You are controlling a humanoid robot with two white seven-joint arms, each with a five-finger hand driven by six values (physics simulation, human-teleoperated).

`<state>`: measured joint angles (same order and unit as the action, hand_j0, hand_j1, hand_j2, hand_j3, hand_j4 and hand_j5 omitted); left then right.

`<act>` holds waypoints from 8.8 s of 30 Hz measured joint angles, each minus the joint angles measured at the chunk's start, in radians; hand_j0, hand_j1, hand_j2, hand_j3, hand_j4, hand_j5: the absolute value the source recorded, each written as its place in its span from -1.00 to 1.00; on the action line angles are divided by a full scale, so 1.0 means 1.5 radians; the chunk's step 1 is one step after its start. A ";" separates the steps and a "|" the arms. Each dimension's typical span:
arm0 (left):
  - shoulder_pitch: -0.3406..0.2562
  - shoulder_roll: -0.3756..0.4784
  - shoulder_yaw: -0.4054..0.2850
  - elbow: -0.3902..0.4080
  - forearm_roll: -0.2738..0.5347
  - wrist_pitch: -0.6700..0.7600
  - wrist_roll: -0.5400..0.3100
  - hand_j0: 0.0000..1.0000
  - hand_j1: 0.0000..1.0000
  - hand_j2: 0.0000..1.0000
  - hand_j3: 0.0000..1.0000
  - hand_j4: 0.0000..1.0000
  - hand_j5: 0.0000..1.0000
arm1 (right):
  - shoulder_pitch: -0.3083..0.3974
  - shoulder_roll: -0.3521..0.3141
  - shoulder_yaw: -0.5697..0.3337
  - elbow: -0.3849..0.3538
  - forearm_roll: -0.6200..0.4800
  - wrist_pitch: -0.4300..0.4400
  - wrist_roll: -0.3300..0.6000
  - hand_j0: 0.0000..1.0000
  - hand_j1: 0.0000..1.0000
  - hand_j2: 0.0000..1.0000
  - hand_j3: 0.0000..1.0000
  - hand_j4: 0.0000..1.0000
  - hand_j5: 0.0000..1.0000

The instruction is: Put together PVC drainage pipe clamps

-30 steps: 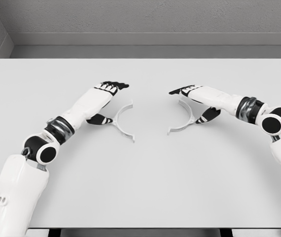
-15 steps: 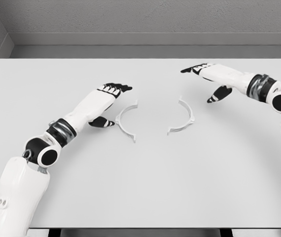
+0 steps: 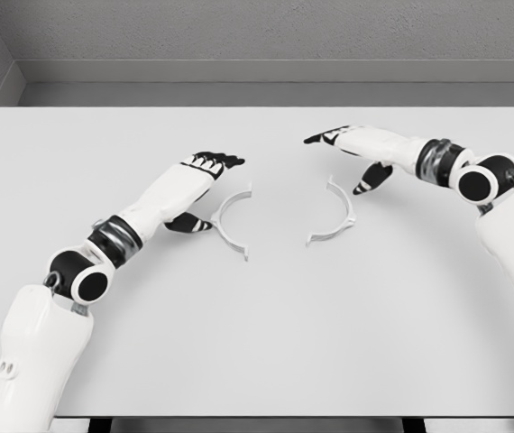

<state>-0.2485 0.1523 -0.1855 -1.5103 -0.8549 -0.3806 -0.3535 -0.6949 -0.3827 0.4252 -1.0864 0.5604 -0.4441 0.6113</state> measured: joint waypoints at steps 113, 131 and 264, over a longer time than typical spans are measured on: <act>-0.032 -0.004 -0.013 0.021 0.011 0.050 0.000 1.00 1.00 1.00 1.00 1.00 1.00 | 0.003 0.017 0.038 -0.011 -0.012 0.008 0.000 1.00 1.00 1.00 1.00 1.00 1.00; -0.039 -0.010 -0.021 0.030 0.007 0.056 0.000 1.00 1.00 1.00 1.00 1.00 1.00 | 0.035 -0.085 0.029 -0.092 -0.011 0.000 -0.018 1.00 1.00 1.00 1.00 1.00 1.00; -0.036 0.001 -0.028 0.010 0.009 0.032 -0.003 1.00 1.00 1.00 1.00 1.00 1.00 | 0.114 -0.011 -0.017 -0.112 -0.059 0.044 -0.040 1.00 1.00 1.00 1.00 1.00 1.00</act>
<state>-0.3022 0.1540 -0.2271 -1.4949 -0.8414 -0.3331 -0.3580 -0.5246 -0.3999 0.3992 -1.2547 0.4717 -0.3786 0.5518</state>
